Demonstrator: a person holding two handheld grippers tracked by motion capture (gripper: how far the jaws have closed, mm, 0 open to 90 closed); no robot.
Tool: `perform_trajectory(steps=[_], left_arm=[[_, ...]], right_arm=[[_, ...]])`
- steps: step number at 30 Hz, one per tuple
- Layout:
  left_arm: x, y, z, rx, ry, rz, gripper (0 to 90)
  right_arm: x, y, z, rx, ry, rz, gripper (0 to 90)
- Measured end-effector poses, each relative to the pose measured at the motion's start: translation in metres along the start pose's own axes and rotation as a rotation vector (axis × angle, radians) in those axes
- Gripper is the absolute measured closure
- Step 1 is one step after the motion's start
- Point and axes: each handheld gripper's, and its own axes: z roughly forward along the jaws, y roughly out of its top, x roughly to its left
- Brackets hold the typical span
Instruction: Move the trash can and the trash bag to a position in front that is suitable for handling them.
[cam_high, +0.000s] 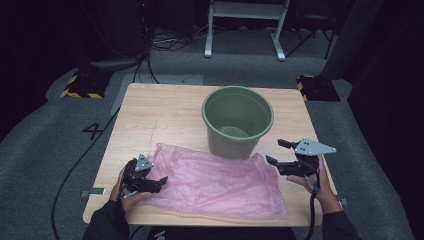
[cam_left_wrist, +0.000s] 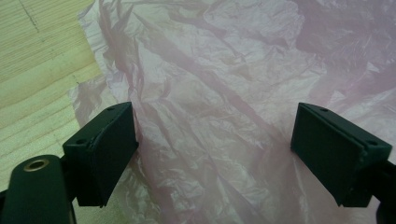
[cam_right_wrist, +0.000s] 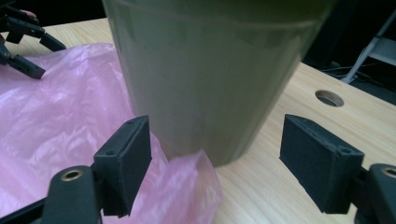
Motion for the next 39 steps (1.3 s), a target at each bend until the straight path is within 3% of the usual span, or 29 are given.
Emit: perform_trajectory(steps=[5,6,16,27,39], left_arm=[[0.000,0.000,0.000,0.000,0.001,0.000,13.7],[0.000,0.000,0.000,0.001,0.000,-0.001,13.7],[0.000,0.000,0.000,0.000,0.001,0.000,13.7],[0.000,0.000,0.000,0.000,0.001,-0.001,13.7],[-0.001,0.000,0.000,0.001,0.003,-0.005,13.7]], right_arm=[[0.001,0.007,0.014,-0.008,0.009,0.014,24.5],[0.001,0.010,0.023,-0.013,0.006,0.035,24.1],[-0.006,0.010,0.049,-0.022,-0.005,0.098,19.7],[-0.009,0.011,0.060,-0.008,-0.069,0.088,20.3],[-0.021,0.016,0.070,0.020,-0.074,0.104,21.8]])
